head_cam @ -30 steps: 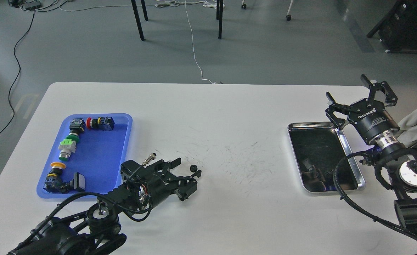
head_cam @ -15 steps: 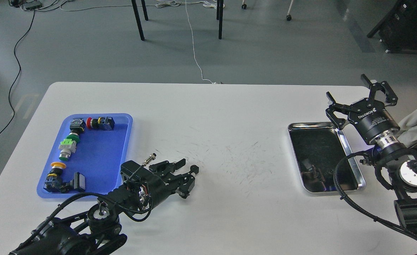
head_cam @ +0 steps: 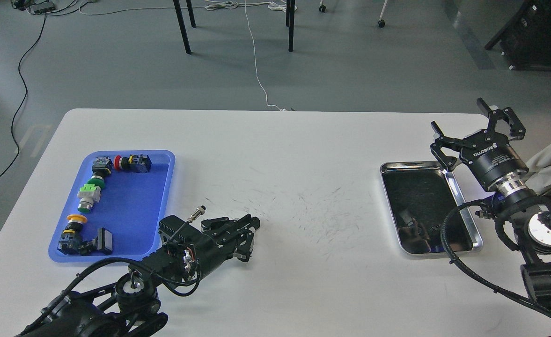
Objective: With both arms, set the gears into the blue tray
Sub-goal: 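Carry the black piece into the blue tray and open the left gripper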
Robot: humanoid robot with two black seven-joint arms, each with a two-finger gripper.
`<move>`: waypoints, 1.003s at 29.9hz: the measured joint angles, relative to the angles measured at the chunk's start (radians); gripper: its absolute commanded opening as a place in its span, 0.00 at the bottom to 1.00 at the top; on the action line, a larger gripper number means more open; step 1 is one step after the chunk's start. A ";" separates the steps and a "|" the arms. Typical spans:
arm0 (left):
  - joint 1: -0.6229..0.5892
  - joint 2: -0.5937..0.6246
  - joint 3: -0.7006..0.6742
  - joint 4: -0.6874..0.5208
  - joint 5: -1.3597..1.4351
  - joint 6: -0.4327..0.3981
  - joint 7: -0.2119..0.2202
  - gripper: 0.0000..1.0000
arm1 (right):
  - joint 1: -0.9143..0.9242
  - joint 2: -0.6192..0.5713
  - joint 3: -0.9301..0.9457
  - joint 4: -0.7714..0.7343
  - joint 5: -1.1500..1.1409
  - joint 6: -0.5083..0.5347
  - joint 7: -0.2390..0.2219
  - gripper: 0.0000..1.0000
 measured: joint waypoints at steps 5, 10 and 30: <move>-0.011 0.012 -0.003 -0.014 0.000 0.001 -0.002 0.07 | -0.002 0.000 0.001 0.002 0.000 0.000 0.000 0.97; -0.047 0.090 -0.012 -0.084 0.000 0.020 0.007 0.07 | -0.002 0.000 0.001 0.004 0.000 0.000 0.000 0.97; -0.083 0.453 -0.041 -0.023 -0.211 0.179 0.000 0.08 | -0.002 -0.002 -0.004 0.007 0.000 0.000 0.000 0.97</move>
